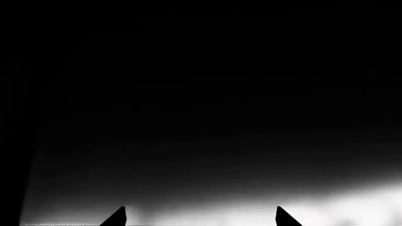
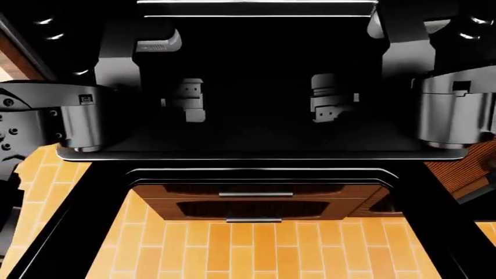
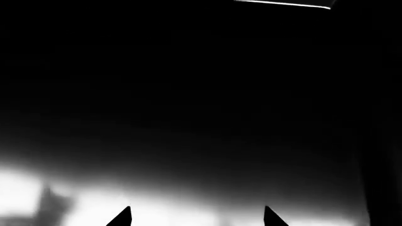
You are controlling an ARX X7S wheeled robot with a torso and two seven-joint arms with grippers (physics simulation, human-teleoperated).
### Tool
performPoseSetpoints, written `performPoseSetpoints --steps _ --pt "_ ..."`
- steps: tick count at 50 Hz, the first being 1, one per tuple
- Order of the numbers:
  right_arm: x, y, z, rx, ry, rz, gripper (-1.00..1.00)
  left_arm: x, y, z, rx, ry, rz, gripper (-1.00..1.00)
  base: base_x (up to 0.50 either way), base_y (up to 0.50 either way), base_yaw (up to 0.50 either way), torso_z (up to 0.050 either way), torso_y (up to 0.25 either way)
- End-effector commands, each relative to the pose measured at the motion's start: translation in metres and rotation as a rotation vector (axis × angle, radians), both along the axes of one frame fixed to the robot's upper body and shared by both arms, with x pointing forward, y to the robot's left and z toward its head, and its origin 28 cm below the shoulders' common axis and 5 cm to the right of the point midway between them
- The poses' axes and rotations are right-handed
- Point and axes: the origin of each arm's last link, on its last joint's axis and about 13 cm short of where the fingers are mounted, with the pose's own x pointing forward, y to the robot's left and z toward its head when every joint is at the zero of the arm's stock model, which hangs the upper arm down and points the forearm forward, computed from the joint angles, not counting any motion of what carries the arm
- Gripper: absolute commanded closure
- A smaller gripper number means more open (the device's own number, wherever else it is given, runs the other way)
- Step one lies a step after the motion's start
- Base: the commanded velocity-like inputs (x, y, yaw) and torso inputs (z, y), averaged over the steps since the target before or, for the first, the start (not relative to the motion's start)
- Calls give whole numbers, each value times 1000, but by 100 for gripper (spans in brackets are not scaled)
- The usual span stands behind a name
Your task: Fully slide the oven rack out.
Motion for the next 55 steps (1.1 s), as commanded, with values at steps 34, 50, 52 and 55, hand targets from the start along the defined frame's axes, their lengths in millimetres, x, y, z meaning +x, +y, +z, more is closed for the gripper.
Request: performPoseSetpoints --steps 34,50,52,55 --pt "-2 -7 -53 26 193 -29 -100 0 3 -45 75 148 23 -100 0 0 0 0 0" --pt "-1 -7 -65 35 225 -24 -100 -1 5 -56 67 187 31 -100 0 0 0 0 0" --pt "-1 -8 -67 31 225 -23 -100 -1 5 -59 64 193 32 -100 0 0 0 0 0" --pt "0 -8 -69 27 227 -24 -100 -1 5 -62 60 200 33 -100 0 0 0 0 -6"
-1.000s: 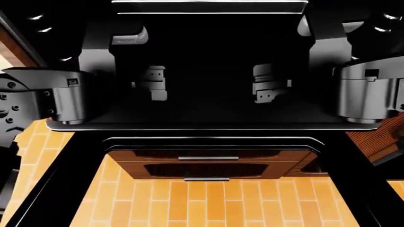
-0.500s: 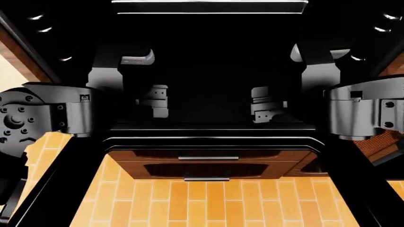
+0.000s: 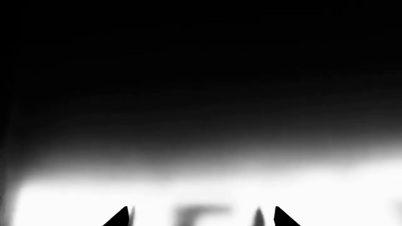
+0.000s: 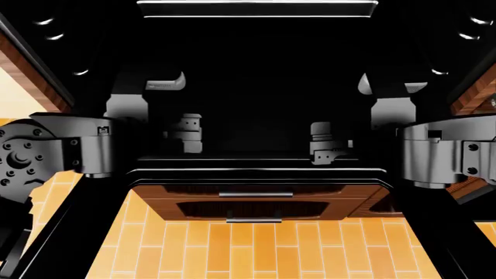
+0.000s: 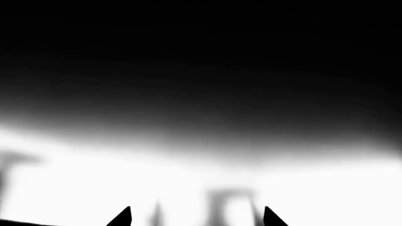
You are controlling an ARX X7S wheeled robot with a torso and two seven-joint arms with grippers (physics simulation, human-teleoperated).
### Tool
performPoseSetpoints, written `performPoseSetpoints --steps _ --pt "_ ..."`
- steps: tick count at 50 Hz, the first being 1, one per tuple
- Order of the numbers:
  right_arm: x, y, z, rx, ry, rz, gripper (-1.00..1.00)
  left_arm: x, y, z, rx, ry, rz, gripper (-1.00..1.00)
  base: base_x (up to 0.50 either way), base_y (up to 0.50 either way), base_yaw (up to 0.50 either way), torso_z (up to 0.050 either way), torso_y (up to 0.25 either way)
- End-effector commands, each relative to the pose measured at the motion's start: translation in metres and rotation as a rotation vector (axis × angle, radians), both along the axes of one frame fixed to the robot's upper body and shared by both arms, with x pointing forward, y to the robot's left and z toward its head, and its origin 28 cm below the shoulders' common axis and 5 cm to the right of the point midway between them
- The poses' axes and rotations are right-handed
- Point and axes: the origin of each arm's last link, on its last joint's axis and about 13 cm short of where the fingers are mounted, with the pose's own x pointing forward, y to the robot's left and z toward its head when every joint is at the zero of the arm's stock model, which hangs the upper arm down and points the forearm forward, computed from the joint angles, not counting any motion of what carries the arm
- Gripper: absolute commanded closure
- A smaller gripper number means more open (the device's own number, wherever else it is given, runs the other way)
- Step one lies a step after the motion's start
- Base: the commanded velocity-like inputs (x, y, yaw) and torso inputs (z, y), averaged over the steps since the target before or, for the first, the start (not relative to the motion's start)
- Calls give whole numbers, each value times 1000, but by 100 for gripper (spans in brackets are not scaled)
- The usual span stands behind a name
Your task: Fully slide the oven rack out.
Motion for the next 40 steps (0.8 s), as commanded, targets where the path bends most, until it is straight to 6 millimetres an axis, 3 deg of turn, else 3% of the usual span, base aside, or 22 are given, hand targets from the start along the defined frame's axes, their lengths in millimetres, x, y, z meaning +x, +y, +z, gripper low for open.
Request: performPoseSetpoints --steps 1,14,24,40 --pt "0 -1 -16 -15 45 5 -100 -2 1 -23 11 79 6 -100 0 0 0 0 -9" --pt "-28 -5 -40 -61 161 5 -100 -21 11 -60 51 229 34 -100 0 0 0 0 -9" --pt "-41 -9 -58 -82 232 4 -100 -28 10 -74 177 396 -32 -100 -7 0 -1 0 -12" --pt "-71 -17 -86 -103 313 3 -100 -52 19 -99 189 541 -50 -100 0 0 0 0 -16"
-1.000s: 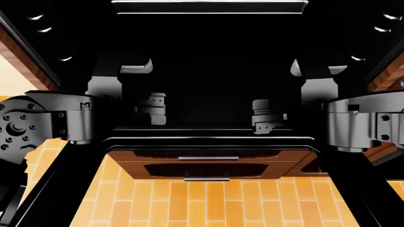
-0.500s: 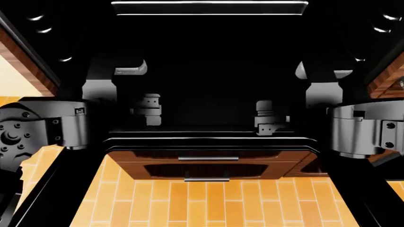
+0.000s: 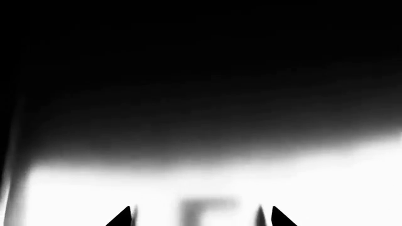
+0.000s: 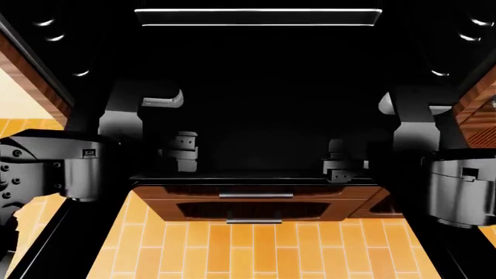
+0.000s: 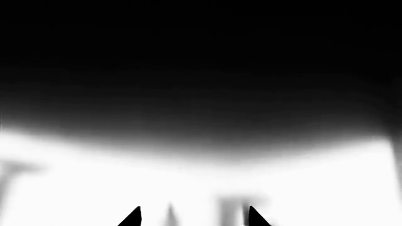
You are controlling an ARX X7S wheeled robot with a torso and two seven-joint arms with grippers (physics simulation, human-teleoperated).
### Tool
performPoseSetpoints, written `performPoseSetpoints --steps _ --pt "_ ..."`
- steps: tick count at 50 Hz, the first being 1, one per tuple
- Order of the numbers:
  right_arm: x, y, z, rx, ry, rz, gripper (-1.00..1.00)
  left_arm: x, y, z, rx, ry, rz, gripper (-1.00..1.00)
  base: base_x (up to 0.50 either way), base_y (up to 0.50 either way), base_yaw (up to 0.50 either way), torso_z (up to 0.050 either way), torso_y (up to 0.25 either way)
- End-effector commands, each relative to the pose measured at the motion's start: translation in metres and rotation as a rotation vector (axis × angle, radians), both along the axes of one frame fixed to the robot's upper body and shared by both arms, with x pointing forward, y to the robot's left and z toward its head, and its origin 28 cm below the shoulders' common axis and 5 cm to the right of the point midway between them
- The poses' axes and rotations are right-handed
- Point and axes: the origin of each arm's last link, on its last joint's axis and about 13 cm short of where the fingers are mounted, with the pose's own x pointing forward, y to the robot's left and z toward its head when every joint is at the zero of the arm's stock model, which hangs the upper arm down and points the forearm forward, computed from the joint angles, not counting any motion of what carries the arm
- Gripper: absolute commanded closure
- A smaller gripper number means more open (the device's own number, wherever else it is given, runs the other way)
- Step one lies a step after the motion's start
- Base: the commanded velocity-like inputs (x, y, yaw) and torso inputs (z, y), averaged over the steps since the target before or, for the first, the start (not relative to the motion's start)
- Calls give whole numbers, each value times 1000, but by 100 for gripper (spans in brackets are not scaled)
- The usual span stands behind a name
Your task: Fully slide the oven rack out.
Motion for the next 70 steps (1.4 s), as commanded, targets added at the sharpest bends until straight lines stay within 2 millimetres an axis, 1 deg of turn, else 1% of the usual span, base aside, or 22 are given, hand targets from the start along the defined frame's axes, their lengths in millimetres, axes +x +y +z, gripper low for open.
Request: performPoseSetpoints --steps 1,7,14,23,28,31,35,41,48,53,59,65,70 --pt "-41 -5 -73 -156 348 26 -100 -28 16 -93 157 526 -22 -100 0 0 0 0 -19" --pt "-55 -7 -79 -166 389 26 -100 -42 19 -102 150 577 -20 -100 -7 0 -4 0 -19" --pt "-71 -8 -92 -163 447 29 -100 -57 24 -113 134 626 -10 -100 -7 0 -7 0 -20" --pt "-93 -10 -98 -153 494 25 -100 -83 30 -126 131 705 1 -100 -7 -3 -6 0 -20" --pt "-106 -11 -105 -142 518 24 -100 -96 30 -138 143 760 -6 -100 -10 -1 0 0 -21" --pt "-112 -11 -109 -139 530 27 -100 -100 30 -145 154 781 -11 -100 -10 -1 0 0 -22" --pt "-121 -11 -111 -132 547 26 -100 -103 30 -145 159 794 -14 -100 -7 -2 0 0 -22" --pt "-132 -12 -112 -132 566 29 -100 -115 28 -145 159 825 -21 -100 -11 -1 0 0 -22" --pt "-145 -12 -111 -155 609 36 -100 -145 24 -152 111 914 -28 -100 -9 0 1 0 -21" --pt "-155 -12 -113 -146 631 38 -100 -159 23 -156 68 957 -29 -100 -12 -2 4 0 -21" --pt "-177 -13 -126 -141 698 37 -100 -171 22 -156 61 990 -34 -100 -9 -2 4 0 -21" --pt "-190 -13 -131 -123 726 28 -100 -189 21 -158 52 1048 -32 -100 -11 -3 2 0 -19" --pt "-202 -12 -136 -113 760 54 -100 -195 20 -156 50 1040 -28 -100 -12 -1 4 0 -16"
